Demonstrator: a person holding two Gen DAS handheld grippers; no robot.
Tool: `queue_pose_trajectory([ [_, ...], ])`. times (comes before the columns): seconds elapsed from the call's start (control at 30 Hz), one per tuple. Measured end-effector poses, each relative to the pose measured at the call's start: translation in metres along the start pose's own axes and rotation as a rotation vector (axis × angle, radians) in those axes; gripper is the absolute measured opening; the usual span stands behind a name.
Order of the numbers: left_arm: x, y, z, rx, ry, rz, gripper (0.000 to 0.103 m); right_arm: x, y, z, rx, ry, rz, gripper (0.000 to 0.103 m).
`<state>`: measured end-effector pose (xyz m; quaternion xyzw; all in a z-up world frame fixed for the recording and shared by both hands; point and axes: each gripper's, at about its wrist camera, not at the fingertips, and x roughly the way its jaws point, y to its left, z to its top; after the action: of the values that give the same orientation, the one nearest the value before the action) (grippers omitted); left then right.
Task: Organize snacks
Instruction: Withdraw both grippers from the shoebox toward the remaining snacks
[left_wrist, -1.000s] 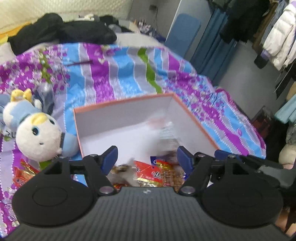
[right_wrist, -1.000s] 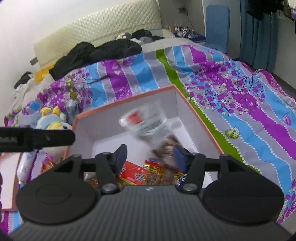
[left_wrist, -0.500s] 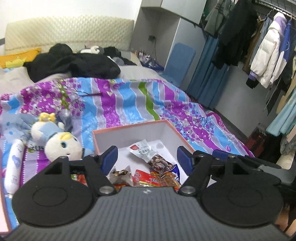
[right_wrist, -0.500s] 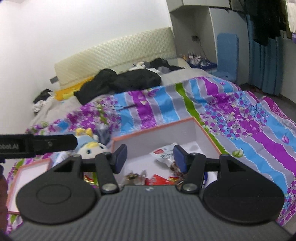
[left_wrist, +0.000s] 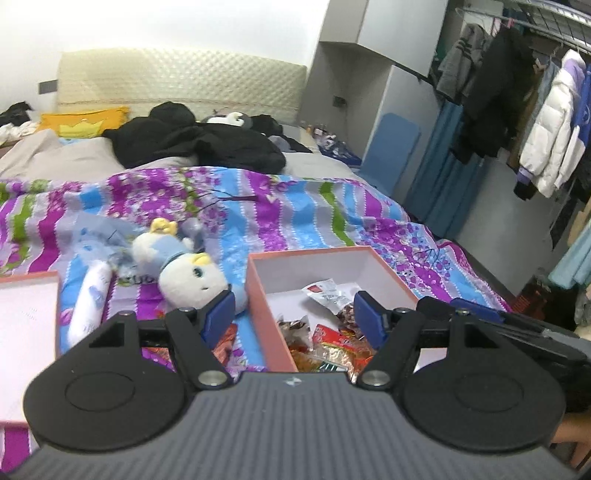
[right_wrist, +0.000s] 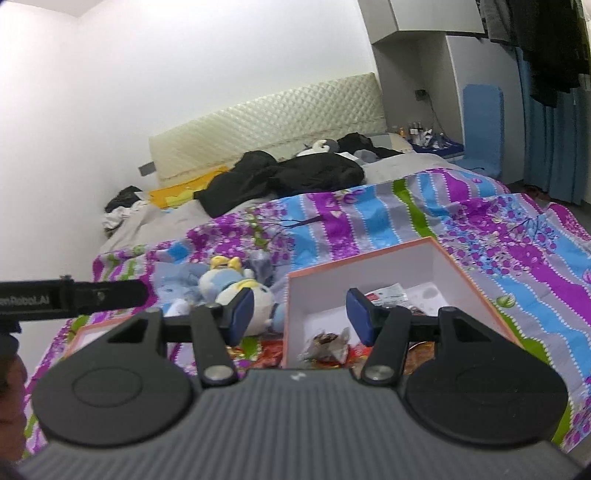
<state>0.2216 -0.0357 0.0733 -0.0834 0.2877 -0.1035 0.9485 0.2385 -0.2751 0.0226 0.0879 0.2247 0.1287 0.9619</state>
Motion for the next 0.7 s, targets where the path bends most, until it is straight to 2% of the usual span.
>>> queue_pose_trajectory([
  [0.33, -0.051, 0.030, -0.037, -0.040, -0.038, 0.055, 0.075, -0.021, 0.035, -0.036, -0.042, -0.001, 0.052, 0.058],
  [0.6, -0.055, 0.045, -0.071, -0.095, -0.019, 0.071, 0.075, -0.022, 0.051, -0.074, -0.121, 0.053, 0.082, 0.058],
  [0.7, -0.047, 0.047, -0.087, -0.065, 0.002, 0.085, 0.075, -0.020, 0.054, -0.091, -0.124, 0.081, 0.081, 0.058],
])
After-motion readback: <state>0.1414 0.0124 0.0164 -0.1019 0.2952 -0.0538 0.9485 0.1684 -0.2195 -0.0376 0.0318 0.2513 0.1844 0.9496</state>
